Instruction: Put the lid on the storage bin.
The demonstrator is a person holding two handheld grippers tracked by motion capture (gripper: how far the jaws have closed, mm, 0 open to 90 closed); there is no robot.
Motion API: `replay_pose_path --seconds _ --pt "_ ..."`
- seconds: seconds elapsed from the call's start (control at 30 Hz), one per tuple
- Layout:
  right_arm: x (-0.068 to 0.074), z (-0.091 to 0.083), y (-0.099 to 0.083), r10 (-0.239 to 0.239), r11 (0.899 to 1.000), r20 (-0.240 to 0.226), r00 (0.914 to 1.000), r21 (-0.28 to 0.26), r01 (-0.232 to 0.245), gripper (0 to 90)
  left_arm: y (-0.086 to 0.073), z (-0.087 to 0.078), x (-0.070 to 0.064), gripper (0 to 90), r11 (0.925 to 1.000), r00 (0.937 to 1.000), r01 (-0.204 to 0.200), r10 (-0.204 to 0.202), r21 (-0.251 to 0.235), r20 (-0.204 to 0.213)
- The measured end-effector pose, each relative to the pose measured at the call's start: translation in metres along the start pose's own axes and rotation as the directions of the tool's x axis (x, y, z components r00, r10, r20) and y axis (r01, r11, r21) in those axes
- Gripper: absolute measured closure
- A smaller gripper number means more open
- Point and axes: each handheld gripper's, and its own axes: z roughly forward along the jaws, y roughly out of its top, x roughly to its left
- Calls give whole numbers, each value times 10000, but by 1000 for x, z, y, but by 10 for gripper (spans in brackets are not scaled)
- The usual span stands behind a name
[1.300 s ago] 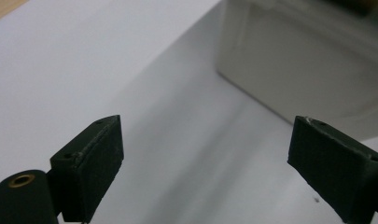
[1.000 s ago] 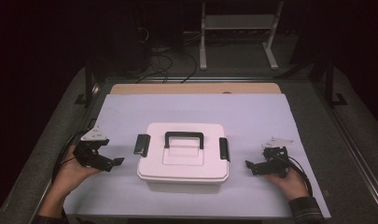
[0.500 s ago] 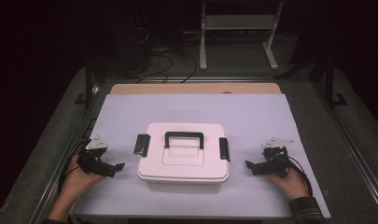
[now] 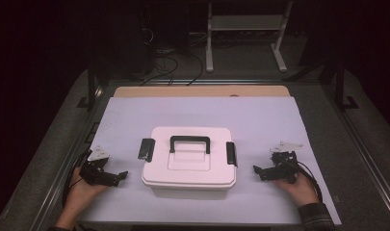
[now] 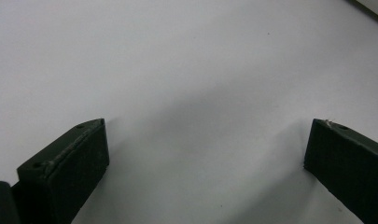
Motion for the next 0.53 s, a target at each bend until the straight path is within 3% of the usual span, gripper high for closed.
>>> replay_pose_path --seconds 0.53 --pt "0 0 0 0 10000 -2 10000 -3 0 13 -1 0 1 0 10000 10000 -3 3 -70 32"
